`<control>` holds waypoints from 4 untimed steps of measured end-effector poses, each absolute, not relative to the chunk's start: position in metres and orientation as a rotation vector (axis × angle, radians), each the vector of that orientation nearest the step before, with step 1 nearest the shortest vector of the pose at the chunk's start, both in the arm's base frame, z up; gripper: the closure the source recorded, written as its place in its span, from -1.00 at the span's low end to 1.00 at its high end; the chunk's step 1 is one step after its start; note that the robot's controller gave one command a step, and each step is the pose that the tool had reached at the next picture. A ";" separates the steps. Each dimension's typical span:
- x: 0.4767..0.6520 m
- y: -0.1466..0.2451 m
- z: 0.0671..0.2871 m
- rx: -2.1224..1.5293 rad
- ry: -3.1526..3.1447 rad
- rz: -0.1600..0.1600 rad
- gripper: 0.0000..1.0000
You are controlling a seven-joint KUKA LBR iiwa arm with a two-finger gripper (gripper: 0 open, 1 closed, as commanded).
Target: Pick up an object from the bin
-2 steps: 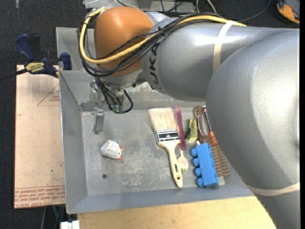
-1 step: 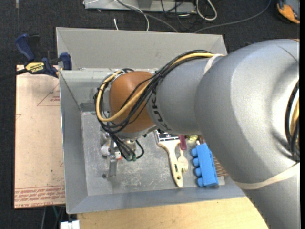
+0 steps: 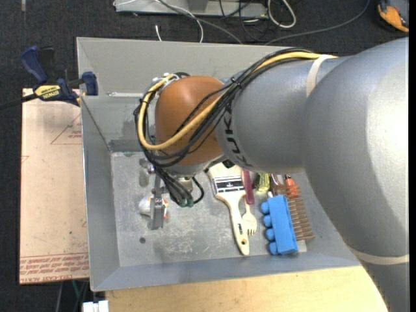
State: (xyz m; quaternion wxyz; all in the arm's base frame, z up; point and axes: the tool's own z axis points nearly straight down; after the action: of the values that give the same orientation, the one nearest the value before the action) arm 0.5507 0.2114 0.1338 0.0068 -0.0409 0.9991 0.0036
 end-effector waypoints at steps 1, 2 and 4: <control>0.543 0.189 0.099 -0.015 3.153 -0.002 -1.00; 0.535 0.186 0.069 -0.080 3.129 0.013 -1.00; 0.523 0.185 0.069 -0.220 3.138 0.005 1.00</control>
Offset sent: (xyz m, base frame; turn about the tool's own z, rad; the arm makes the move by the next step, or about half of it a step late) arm -0.0157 -0.0263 -0.0638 0.0300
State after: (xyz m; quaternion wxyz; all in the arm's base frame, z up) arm 0.5230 0.1851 0.0693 -0.0019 -0.0700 0.9975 0.0016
